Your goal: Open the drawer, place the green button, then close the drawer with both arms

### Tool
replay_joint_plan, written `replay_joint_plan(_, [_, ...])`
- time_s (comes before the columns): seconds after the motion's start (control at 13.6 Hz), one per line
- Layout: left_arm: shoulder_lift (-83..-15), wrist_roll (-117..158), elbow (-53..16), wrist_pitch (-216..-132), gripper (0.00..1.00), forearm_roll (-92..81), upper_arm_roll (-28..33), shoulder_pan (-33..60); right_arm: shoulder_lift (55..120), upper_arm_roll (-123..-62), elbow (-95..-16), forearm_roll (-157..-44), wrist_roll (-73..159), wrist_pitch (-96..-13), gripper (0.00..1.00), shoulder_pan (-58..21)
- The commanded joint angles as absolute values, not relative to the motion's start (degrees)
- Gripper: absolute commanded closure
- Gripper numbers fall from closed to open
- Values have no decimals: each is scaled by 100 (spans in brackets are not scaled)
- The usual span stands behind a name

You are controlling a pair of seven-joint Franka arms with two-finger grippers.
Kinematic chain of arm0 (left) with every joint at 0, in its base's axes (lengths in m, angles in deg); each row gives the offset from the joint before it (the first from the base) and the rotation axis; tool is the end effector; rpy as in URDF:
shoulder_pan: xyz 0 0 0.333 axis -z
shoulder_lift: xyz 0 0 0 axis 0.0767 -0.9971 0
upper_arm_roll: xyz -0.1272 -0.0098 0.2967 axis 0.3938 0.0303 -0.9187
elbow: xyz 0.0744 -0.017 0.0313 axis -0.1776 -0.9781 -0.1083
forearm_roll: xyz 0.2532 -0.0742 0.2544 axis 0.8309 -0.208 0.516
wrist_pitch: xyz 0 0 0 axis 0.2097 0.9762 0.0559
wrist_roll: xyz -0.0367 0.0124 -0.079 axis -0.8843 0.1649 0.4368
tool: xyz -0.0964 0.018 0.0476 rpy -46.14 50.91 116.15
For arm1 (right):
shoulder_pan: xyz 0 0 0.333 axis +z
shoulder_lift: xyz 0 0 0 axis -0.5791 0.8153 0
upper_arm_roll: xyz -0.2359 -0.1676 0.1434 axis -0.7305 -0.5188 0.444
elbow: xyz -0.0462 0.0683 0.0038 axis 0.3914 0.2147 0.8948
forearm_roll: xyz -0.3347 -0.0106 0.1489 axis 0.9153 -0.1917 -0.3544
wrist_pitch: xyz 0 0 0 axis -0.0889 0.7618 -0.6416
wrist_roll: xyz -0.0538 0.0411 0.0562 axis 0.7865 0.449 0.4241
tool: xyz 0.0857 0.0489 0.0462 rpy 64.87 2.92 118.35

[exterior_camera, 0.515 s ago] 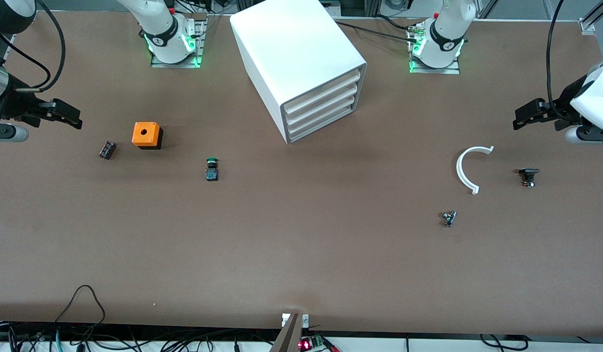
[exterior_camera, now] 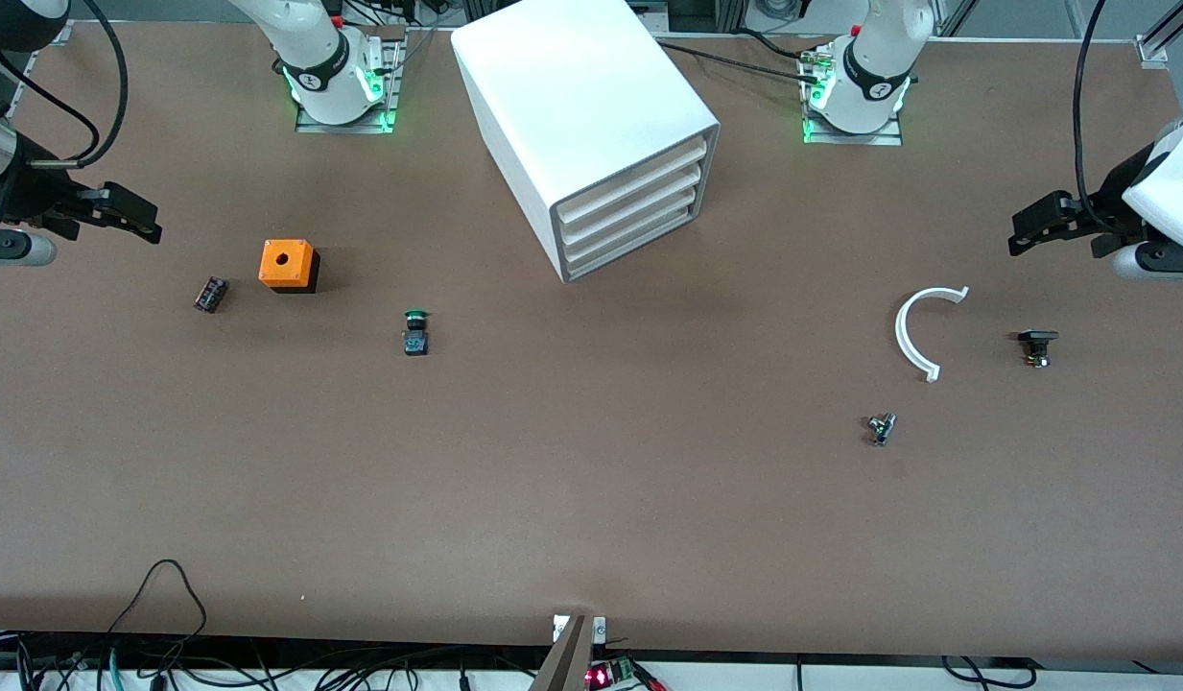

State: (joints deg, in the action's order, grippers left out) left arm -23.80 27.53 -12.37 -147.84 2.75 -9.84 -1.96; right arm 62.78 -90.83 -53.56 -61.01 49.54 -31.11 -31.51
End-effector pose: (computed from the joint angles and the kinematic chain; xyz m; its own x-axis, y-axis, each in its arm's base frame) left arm 0.5291 0.0012 0.5981 0.9983 -0.0079 -0.0577 -0.0070 -0.9999 0.0152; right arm 0.5219 -0.0041 0.5867 0.9975 -0.0217 -0.0672 -0.0187 -0.9988 0.0449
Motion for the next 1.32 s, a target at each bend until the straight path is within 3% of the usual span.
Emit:
replay_joint_plan(0.0, [-2326, 2882, -1242, -14812, 0, 247, -951, -228, 6162, -9073, -5433, -6153, 4951, -3059, 0, -3160])
replay_joint_plan(0.59, [-2396, 2811, -1118, -14864, 0, 178, -898, -167, 6662, -9038, -5275, -6205, 4872, -3111, 0, -3152])
replay_joint_plan(1.1, [-3469, 2908, -1496, -14952, 0, -7, -758, 219, 7338, -9020, -5257, -6557, 4863, -3444, 0, -2765])
replay_joint_plan(1.25, [-3609, 2925, -1872, -15494, 0, -645, -529, 264, 7550, -9020, -5257, -6557, 4863, -3655, 0, -2634])
